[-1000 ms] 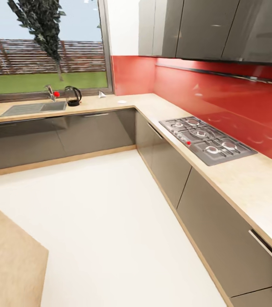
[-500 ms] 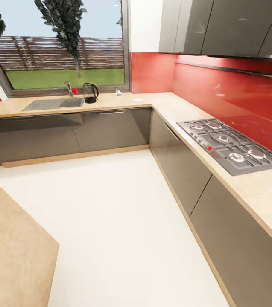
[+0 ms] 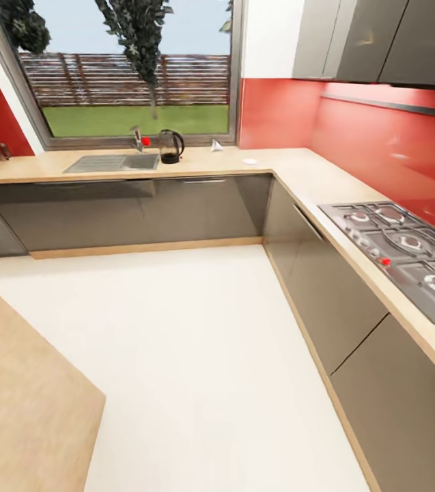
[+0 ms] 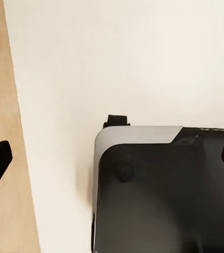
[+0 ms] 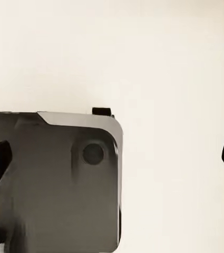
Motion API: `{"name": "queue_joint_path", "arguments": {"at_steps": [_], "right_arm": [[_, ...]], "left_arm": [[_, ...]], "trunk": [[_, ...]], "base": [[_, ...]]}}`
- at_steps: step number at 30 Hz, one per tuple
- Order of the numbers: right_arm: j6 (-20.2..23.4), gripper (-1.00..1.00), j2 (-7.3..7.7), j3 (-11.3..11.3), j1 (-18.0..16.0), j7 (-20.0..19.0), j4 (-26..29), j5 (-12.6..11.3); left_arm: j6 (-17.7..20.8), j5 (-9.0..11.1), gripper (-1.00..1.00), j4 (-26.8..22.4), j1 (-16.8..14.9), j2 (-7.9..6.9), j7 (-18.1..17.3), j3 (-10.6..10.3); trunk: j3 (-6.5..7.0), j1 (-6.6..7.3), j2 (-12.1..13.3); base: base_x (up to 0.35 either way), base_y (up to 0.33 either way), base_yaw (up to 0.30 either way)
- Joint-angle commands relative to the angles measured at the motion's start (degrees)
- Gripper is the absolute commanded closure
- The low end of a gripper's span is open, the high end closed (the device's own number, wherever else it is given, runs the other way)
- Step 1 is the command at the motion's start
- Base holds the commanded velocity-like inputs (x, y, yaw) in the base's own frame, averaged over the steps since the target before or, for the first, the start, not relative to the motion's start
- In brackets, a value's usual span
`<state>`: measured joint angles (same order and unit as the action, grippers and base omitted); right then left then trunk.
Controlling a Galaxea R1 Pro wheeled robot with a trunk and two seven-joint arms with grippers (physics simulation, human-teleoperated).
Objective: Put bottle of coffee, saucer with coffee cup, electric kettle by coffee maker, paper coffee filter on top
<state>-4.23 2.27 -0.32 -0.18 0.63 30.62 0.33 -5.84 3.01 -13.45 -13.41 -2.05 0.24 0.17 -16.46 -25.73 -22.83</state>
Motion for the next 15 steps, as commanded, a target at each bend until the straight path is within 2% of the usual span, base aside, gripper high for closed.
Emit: {"name": "queue_joint_path", "arguments": {"at_steps": [1, 4, 8, 15], "right_arm": [[-0.2, -1.00, 0.00, 0.0, 0.0, 0.1, 1.1, 0.0], [-0.2, -1.00, 0.01, 0.0, 0.0, 0.1, 5.4, 0.0], [-0.6, -1.00, 0.08, -0.1, 0.0, 0.1, 8.2, 0.1], [-1.8, -1.00, 0.10, -0.1, 0.0, 0.1, 4.7, 0.0]], "left_arm": [[-0.8, 0.3, -1.00, 0.1, 0.0, -0.08, 0.0, 0.0], [-2.3, 0.4, -1.00, 0.4, 0.2, -0.44, 0.0, 0.1], [-3.0, 0.4, -1.00, 0.6, 0.5, -0.70, 0.1, 0.2], [-3.3, 0.3, -1.00, 0.8, 0.5, -1.17, 0.1, 0.2]], "trunk": [[-0.16, -0.06, -0.1], [-0.36, -0.06, -0.1], [-0.62, -0.06, -0.1], [-1.09, -0.06, -0.1]], "base": [[0.340, 0.000, 0.214], [0.340, 0.000, 0.213], [0.340, 0.000, 0.213], [0.340, 0.000, 0.213]]}}
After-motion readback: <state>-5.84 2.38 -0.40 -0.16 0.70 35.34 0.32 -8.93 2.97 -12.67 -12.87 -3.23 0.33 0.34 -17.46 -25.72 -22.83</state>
